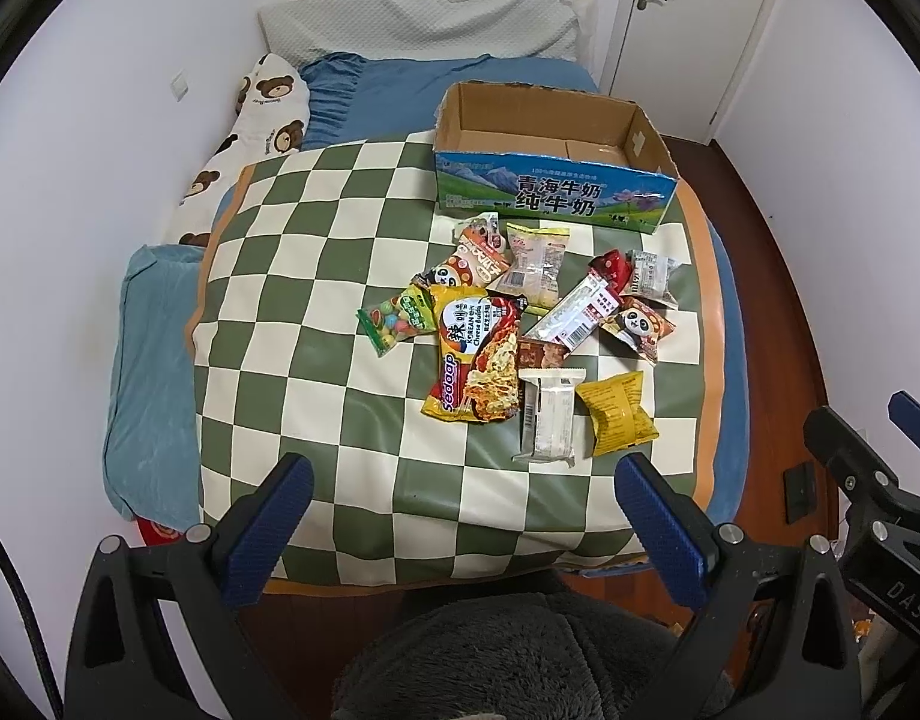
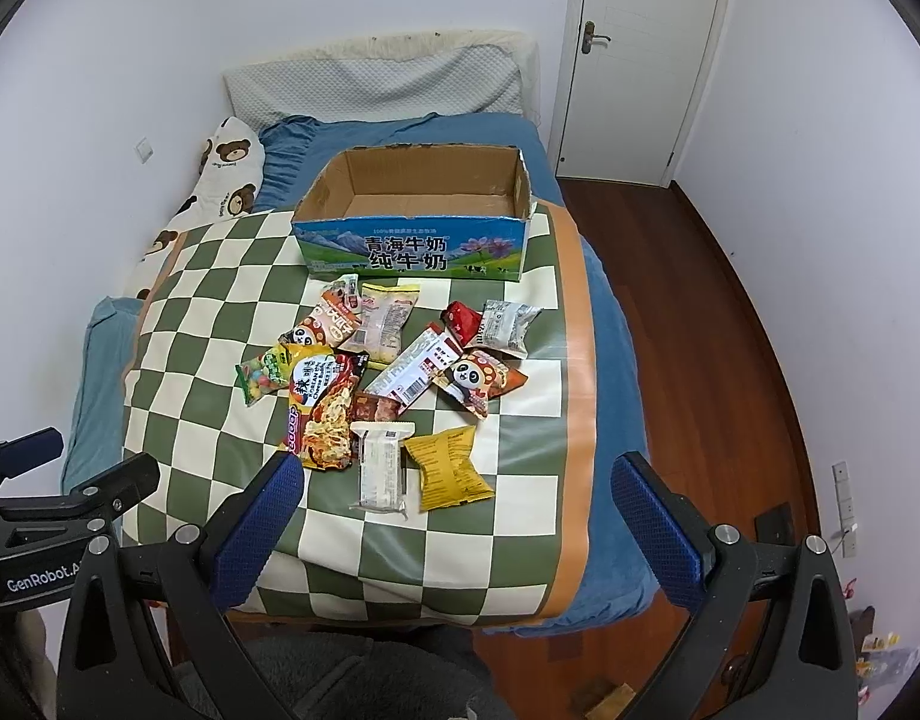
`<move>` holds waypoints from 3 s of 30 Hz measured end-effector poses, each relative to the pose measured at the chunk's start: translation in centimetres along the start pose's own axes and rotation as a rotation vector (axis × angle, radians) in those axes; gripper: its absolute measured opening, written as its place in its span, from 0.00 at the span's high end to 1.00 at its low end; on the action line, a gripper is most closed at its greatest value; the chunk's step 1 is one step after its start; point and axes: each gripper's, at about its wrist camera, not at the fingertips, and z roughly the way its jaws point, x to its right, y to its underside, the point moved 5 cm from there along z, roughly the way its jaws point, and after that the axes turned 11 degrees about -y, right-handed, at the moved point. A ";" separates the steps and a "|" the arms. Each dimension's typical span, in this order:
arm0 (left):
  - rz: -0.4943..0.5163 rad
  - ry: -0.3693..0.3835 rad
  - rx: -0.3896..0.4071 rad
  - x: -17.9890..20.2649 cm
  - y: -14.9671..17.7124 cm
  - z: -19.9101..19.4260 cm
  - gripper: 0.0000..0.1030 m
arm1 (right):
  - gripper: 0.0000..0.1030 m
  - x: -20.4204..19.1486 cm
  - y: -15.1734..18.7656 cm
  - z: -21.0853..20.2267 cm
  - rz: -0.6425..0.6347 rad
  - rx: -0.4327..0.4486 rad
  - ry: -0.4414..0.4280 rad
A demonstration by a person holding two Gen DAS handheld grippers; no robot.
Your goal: Organize snacks
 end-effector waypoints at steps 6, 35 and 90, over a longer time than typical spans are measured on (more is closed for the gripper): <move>0.000 0.000 0.001 0.0 -0.1 -0.1 0.00 | 0.00 -0.1 0.0 0.1 0.000 0.000 0.002; -0.001 0.003 0.022 -0.5 -1.3 -1.4 0.00 | 0.00 -0.1 -0.2 -0.2 0.004 0.006 -0.002; 0.248 0.052 -0.337 8.9 -5.7 33.0 0.11 | 0.11 0.9 7.6 30.9 0.279 -0.311 -0.186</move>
